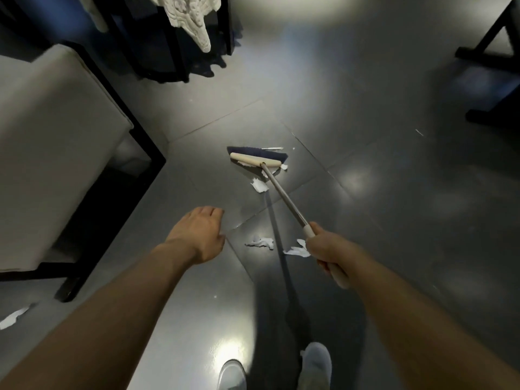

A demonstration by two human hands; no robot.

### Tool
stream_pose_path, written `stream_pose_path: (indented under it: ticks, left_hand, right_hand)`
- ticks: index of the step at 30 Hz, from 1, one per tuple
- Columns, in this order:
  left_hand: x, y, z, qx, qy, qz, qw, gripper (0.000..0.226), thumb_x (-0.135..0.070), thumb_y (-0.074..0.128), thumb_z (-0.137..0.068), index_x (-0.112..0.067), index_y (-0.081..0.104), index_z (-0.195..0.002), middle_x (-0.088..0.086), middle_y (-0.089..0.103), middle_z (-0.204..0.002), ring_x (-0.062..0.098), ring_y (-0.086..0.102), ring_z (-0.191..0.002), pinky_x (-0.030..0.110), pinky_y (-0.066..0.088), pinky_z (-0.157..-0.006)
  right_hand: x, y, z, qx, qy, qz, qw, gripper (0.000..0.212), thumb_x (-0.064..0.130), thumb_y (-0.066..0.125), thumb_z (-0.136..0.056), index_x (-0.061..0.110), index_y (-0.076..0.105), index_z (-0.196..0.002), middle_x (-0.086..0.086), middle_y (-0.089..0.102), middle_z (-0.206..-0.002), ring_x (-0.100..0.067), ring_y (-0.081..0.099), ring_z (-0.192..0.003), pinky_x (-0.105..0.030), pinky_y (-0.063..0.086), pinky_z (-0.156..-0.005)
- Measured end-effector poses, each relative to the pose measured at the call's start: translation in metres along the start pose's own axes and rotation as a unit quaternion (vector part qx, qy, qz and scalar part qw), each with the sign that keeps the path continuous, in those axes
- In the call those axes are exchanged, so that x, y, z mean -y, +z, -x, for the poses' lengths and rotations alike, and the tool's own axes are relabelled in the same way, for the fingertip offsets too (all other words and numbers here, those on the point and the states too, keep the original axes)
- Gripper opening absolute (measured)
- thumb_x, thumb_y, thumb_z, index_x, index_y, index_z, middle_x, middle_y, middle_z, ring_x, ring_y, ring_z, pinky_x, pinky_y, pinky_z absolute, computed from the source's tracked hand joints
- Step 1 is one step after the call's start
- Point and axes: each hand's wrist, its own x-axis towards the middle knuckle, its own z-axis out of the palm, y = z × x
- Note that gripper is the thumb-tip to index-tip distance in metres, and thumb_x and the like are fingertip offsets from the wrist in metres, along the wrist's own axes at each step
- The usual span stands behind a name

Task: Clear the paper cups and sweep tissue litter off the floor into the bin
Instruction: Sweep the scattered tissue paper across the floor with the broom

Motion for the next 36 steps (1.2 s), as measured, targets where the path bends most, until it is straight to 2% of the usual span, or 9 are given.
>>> stream_pose_path:
  ticks: [3,7,11,14,16,19,24,30,36]
  left_hand:
    - [-0.005,0.012,0.021,-0.007,0.007,-0.004,1.0,0.059,-0.032,0.044,-0.096,-0.013,0.022,-0.148,0.009,0.029,-0.152,0.025,0.027,-0.139,0.032,0.021,-0.114]
    - [-0.019,0.022,0.051,-0.011,0.017,-0.007,1.0,0.059,-0.031,0.043,-0.096,-0.012,0.021,-0.148,0.009,0.028,-0.152,0.025,0.027,-0.139,0.03,0.021,-0.113]
    - [-0.035,0.032,0.076,-0.014,0.023,-0.012,1.0,0.06,-0.031,0.044,-0.096,-0.012,0.021,-0.148,0.009,0.028,-0.152,0.026,0.027,-0.139,0.032,0.021,-0.114]
    - [-0.05,0.039,0.094,-0.005,0.034,-0.02,0.999,0.06,-0.032,0.044,-0.096,-0.013,0.02,-0.148,0.009,0.028,-0.152,0.025,0.027,-0.138,0.032,0.021,-0.114]
    - [-0.057,0.038,0.102,0.002,0.041,-0.024,0.999,0.06,-0.033,0.043,-0.097,-0.013,0.019,-0.149,0.008,0.027,-0.152,0.025,0.027,-0.139,0.032,0.021,-0.114]
    - [-0.057,0.03,0.107,-0.021,0.05,-0.023,0.998,0.06,-0.032,0.043,-0.097,-0.014,0.019,-0.148,0.007,0.028,-0.152,0.024,0.027,-0.138,0.031,0.02,-0.113]
    - [-0.042,0.029,0.103,-0.017,0.024,-0.049,0.998,0.058,-0.032,0.044,-0.096,-0.013,0.023,-0.147,0.009,0.031,-0.15,0.025,0.028,-0.138,0.031,0.021,-0.113]
    - [-0.051,0.037,0.097,0.003,0.043,-0.035,0.998,0.061,-0.033,0.042,-0.096,-0.013,0.019,-0.149,0.008,0.029,-0.152,0.024,0.029,-0.138,0.03,0.022,-0.112]
    - [0.004,0.031,0.103,-0.019,0.06,-0.011,0.998,0.059,-0.033,0.044,-0.096,-0.013,0.022,-0.147,0.009,0.03,-0.15,0.025,0.029,-0.137,0.031,0.022,-0.112]
  right_hand:
    - [-0.02,0.02,0.022,-0.003,-0.004,0.007,1.0,0.061,0.022,0.034,-0.096,0.044,0.013,-0.149,-0.011,0.045,-0.101,-0.015,0.044,-0.06,-0.021,0.037,-0.042]
    - [-0.047,0.041,0.046,-0.025,-0.035,0.016,0.999,0.05,0.016,0.034,-0.091,0.033,0.032,-0.138,-0.013,0.046,-0.1,-0.017,0.041,-0.062,-0.024,0.034,-0.049]
    - [-0.065,0.045,0.078,-0.071,-0.07,-0.063,0.993,0.033,0.014,0.036,-0.091,0.031,0.056,-0.112,-0.008,0.052,-0.082,-0.018,0.044,-0.055,-0.019,0.033,-0.038]
    - [-0.071,0.028,0.097,-0.078,-0.093,-0.083,0.989,0.027,0.017,0.038,-0.093,0.027,0.061,-0.102,-0.006,0.051,-0.067,-0.016,0.043,-0.045,-0.016,0.032,-0.034]
    - [-0.071,0.014,0.105,-0.076,-0.102,-0.087,0.988,0.025,0.022,0.038,-0.096,0.024,0.063,-0.1,-0.006,0.05,-0.064,-0.015,0.042,-0.044,-0.017,0.033,-0.036]
    - [-0.065,0.003,0.111,-0.067,-0.095,-0.103,0.988,0.025,0.028,0.039,-0.099,0.027,0.062,-0.109,-0.006,0.052,-0.07,-0.015,0.044,-0.053,-0.018,0.035,-0.039]
    - [-0.058,0.008,0.115,-0.062,-0.092,-0.116,0.987,0.03,0.024,0.04,-0.097,0.027,0.059,-0.12,-0.007,0.052,-0.069,-0.016,0.045,-0.051,-0.019,0.037,-0.04]
    - [-0.076,0.0,0.131,-0.104,-0.107,-0.109,0.983,0.028,0.028,0.038,-0.101,0.019,0.06,-0.116,-0.005,0.047,-0.062,-0.012,0.039,-0.042,-0.016,0.031,-0.035]
    - [-0.016,0.028,0.123,-0.118,-0.083,-0.184,0.972,0.031,0.028,0.037,-0.102,0.007,0.057,-0.11,-0.005,0.04,-0.059,-0.012,0.034,-0.042,-0.016,0.028,-0.036]
